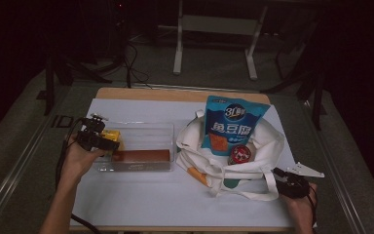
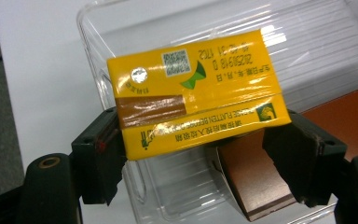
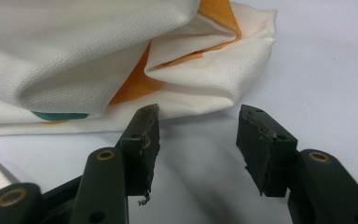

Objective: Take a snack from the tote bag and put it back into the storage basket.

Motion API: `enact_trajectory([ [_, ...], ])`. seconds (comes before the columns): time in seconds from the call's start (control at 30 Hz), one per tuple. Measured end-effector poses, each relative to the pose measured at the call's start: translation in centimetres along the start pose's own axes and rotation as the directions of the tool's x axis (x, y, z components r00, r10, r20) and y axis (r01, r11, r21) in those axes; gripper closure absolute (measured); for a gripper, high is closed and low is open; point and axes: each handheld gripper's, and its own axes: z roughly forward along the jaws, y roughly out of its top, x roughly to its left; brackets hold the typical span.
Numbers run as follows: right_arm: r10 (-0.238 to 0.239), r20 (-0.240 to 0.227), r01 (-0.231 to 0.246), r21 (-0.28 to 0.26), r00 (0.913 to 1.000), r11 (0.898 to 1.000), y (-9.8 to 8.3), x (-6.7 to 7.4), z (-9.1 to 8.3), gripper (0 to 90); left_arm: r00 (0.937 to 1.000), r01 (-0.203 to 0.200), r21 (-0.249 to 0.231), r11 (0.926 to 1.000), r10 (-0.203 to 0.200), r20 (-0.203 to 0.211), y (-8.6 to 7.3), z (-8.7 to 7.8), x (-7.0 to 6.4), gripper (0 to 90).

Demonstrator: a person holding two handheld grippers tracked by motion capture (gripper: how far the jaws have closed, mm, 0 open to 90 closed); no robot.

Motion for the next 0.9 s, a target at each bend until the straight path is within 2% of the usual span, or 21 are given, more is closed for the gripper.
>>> enact_trajectory([
  [0.1, -0.001, 0.001, 0.001, -0.001, 1.0, 1.0, 0.0, 0.0, 0.0, 48.7, 0.9993, -0.036, -0.025, 0.999, 0.036, -0.012, 0.0, -0.3, -0.1, 23.3],
  [0.37, 0.002, 0.001, -0.002, -0.003, 1.0, 1.0, 0.0, 0.0, 0.0, 48.7, 0.9983, -0.056, -0.11, 0.9924, 0.054, -0.02, 0.1, -1.5, 0.0, 21.4],
  [0.47, 0.002, 0.001, -0.002, -0.004, 1.0, 1.0, 0.0, 0.0, 0.0, 48.7, 0.9967, -0.08, -0.134, 0.9878, 0.077, -0.025, 0.2, -1.9, -0.2, 20.7],
  [0.63, 0.005, -0.001, -0.005, -0.005, 1.0, 1.0, 0.0, -0.1, -0.1, 48.7, 0.9931, -0.118, -0.149, 0.9819, 0.116, -0.022, 0.4, -1.9, -0.8, 17.1],
  [0.7, 0.006, 0.0, -0.006, -0.006, 1.0, 1.0, 0.0, -0.1, -0.1, 48.7, 0.9895, -0.142, -0.165, 0.976, 0.145, 0.004, 0.4, -1.9, -1.0, 15.9],
  [0.87, 0.005, 0.002, -0.004, -0.004, 1.0, 1.0, 0.0, 0.0, 0.0, 48.7, 0.9845, -0.17, -0.19, 0.9668, 0.175, 0.009, 0.5, -2.1, -1.4, 14.6],
  [0.9, 0.005, 0.001, -0.005, -0.003, 1.0, 1.0, 0.0, 0.0, 0.0, 48.7, 0.9821, -0.181, -0.2, 0.9629, 0.188, 0.016, 0.5, -2.2, -1.6, 14.6],
])
